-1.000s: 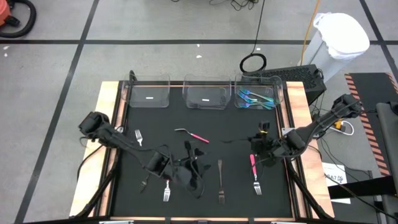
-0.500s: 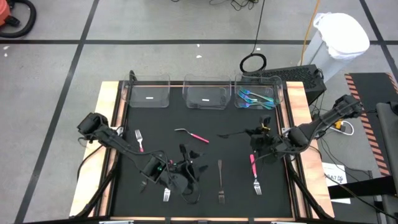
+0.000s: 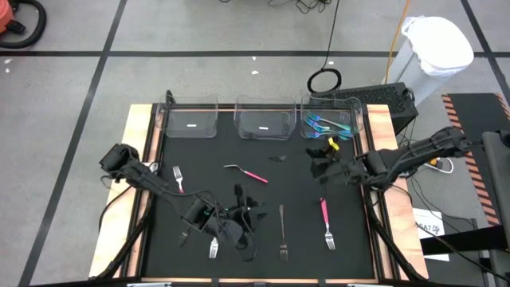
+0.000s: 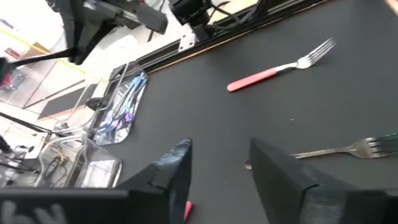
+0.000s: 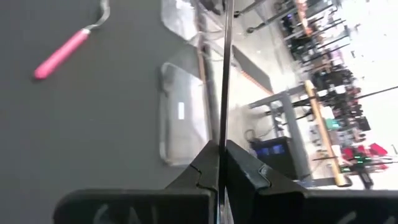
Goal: Sort silverware by color (type)
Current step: Put the black fork into the middle transparent bin
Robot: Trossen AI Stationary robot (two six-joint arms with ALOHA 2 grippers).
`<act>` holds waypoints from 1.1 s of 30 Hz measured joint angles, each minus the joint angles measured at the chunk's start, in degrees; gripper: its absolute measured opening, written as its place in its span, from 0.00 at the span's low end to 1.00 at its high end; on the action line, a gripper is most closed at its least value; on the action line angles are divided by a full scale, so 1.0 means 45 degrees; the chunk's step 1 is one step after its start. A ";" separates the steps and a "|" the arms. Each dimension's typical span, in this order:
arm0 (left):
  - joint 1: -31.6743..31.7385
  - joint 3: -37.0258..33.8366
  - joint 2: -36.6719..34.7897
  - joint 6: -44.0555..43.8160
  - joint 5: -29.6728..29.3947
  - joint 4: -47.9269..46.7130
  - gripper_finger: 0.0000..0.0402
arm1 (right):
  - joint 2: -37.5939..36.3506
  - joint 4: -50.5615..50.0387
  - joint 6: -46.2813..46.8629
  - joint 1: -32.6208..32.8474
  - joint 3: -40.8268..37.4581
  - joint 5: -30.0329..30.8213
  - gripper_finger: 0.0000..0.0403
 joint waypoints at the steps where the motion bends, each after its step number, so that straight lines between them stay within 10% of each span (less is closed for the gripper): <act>1: 0.0068 0.0000 0.0000 0.0096 0.0000 0.0004 0.38 | 0.0000 0.0307 -0.0435 -0.0257 0.0000 -0.0011 0.02; 9: 0.0757 -0.0846 -0.0065 0.1389 0.2396 0.1838 0.24 | 0.0000 0.2204 -0.2927 -0.2160 0.0000 -0.0212 0.02; 24: 0.2574 -0.7234 -0.3326 0.1394 0.3670 0.8951 0.20 | 0.0626 0.4904 -0.6121 -0.4876 0.0005 -0.2124 0.02; 33: 0.2893 -0.8149 -0.3780 -0.0569 0.3631 0.9164 0.20 | 0.3088 0.5335 -0.7275 -0.6207 0.1324 -0.2116 0.02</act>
